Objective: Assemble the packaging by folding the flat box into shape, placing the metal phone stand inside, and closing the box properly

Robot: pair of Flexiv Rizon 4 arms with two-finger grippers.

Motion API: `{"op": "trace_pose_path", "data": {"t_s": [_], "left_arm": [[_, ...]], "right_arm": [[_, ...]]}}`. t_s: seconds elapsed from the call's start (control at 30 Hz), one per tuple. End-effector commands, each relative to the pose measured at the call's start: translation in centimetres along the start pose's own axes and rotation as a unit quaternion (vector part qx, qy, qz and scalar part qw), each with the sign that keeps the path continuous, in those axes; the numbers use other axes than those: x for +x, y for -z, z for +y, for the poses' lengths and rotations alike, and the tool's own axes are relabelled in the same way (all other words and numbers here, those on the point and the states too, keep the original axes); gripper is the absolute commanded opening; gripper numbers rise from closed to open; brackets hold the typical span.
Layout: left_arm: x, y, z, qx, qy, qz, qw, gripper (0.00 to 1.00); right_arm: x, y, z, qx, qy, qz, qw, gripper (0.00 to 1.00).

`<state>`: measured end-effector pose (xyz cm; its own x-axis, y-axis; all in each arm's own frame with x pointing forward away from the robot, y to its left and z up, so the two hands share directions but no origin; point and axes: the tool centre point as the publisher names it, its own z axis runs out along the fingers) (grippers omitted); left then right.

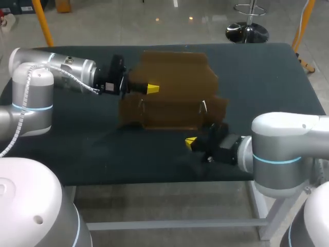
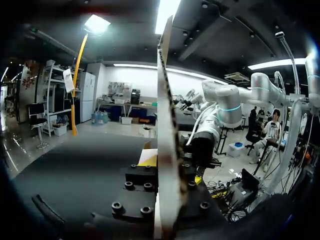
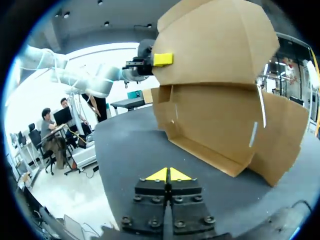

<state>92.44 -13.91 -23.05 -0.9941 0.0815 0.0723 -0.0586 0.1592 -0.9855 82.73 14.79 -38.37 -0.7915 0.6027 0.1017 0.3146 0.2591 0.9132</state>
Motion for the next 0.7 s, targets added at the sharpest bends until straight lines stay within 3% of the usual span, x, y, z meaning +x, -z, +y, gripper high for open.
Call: {"op": "trace_pose_path", "data": {"t_s": [0.03,0.23,0.7], "left_arm": [[-0.1,-0.1,0.3,0.001,0.000,0.002,1.000,0.00],[-0.1,-0.1,0.3,0.001,0.000,0.002,1.000,0.00],[-0.1,-0.1,0.3,0.001,0.000,0.002,1.000,0.00]], "right_arm": [[-0.1,3.1,-0.1,0.009,0.013,0.044,0.999,0.00],[0.0,5.4,-0.9,0.022,0.043,0.057,0.997,0.00],[-2.6,10.1,-2.4,0.025,0.086,0.060,0.994,0.00]]}}
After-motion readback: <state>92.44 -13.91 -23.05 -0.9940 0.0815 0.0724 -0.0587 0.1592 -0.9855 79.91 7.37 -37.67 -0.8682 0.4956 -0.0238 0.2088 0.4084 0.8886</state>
